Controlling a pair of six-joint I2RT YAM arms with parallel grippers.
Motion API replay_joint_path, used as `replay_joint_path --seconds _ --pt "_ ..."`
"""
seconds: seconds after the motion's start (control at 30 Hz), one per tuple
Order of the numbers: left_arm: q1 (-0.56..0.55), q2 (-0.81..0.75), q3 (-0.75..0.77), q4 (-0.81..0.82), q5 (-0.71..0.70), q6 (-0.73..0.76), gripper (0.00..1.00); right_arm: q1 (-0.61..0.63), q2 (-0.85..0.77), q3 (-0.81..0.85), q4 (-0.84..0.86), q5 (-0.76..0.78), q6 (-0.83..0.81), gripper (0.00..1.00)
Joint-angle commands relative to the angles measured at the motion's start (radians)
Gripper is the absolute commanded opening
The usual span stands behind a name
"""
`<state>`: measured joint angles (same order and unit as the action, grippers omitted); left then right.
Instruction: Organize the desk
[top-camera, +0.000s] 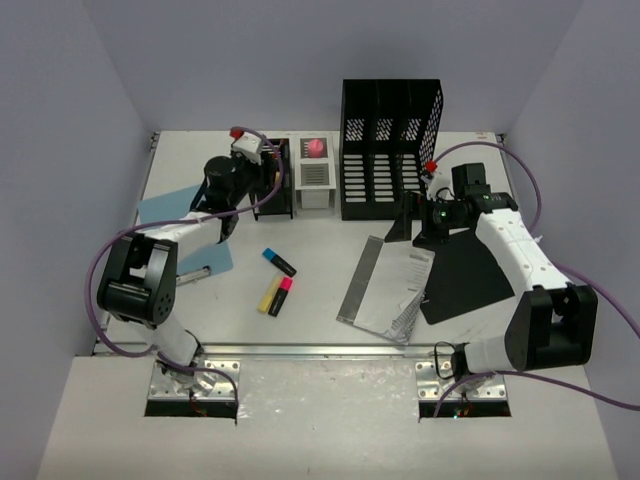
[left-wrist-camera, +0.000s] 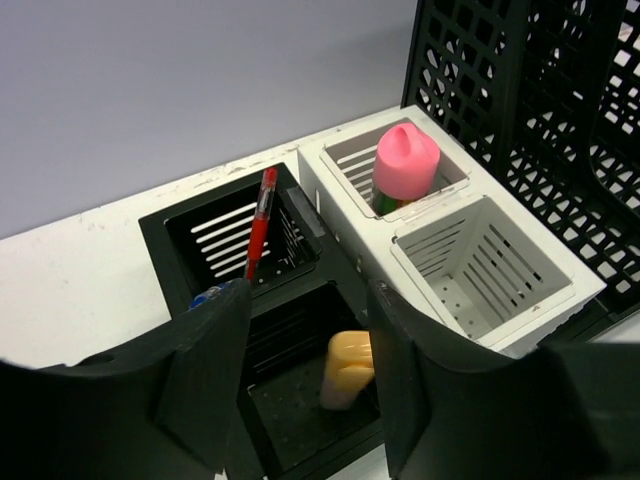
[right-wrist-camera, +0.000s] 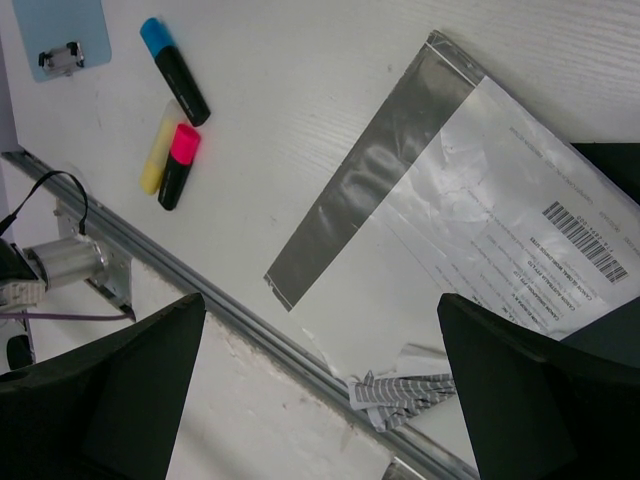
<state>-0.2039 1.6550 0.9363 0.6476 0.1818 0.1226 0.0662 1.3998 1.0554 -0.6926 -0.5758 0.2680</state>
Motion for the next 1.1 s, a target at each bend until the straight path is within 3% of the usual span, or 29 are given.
replay_joint_path --seconds 0.0,0.13,0.2,0.27,0.33,0.37,0.4,0.43,0.47,0.5,0.53,0.57,0.67,0.73,0.83,1.07 --pt "0.032 -0.064 0.036 0.027 0.045 -0.018 0.50 0.001 -0.007 0.045 0.002 0.004 -0.015 0.99" --pt "0.054 -0.126 0.062 -0.041 0.114 0.035 0.54 0.001 -0.016 0.045 0.004 0.001 -0.012 0.99" --pt "0.063 -0.190 0.067 -0.119 0.238 0.177 0.53 0.001 -0.025 0.043 0.001 -0.004 -0.015 0.99" --pt "0.089 -0.247 0.053 -0.186 0.523 0.321 0.49 0.001 -0.033 0.038 0.002 -0.002 -0.018 0.99" --pt "0.142 -0.326 0.044 -0.447 0.815 0.680 0.53 0.001 -0.044 0.029 0.005 -0.002 -0.021 0.99" --pt "0.143 -0.346 0.103 -0.605 0.844 1.024 0.54 0.001 -0.048 0.028 0.005 -0.007 -0.024 0.99" --pt "0.141 -0.347 0.137 -0.983 0.872 1.227 0.55 0.001 -0.053 0.017 0.007 -0.006 -0.024 0.99" --pt "0.141 -0.342 0.169 -1.161 0.877 1.406 0.57 0.001 -0.053 0.015 0.010 -0.009 -0.024 0.99" --pt "0.141 -0.328 0.211 -1.312 0.865 1.592 0.57 0.001 -0.055 0.011 0.015 -0.009 -0.024 0.99" --pt "0.141 -0.321 0.222 -1.564 0.836 1.892 0.58 0.001 -0.053 0.002 0.016 -0.010 -0.023 0.99" --pt "0.141 -0.314 0.226 -1.676 0.762 2.030 0.59 0.001 -0.053 -0.001 0.021 -0.015 -0.023 0.99" --pt "0.141 -0.307 0.220 -1.836 0.716 2.285 0.59 0.001 -0.053 -0.008 0.024 -0.018 -0.018 0.99" --pt "0.143 -0.333 0.158 -1.936 0.567 2.576 0.58 0.001 -0.047 -0.011 0.024 -0.029 -0.013 0.99" --pt "0.127 -0.353 0.115 -1.910 0.507 2.609 0.57 0.001 -0.047 -0.012 0.030 -0.030 -0.013 0.99" --pt "0.002 -0.359 0.104 -1.892 0.441 2.611 0.56 0.001 -0.047 -0.024 0.031 -0.030 -0.015 0.99" --pt "-0.212 -0.405 -0.019 -1.855 0.401 2.602 0.54 0.001 -0.047 -0.047 0.028 -0.036 -0.029 0.99"
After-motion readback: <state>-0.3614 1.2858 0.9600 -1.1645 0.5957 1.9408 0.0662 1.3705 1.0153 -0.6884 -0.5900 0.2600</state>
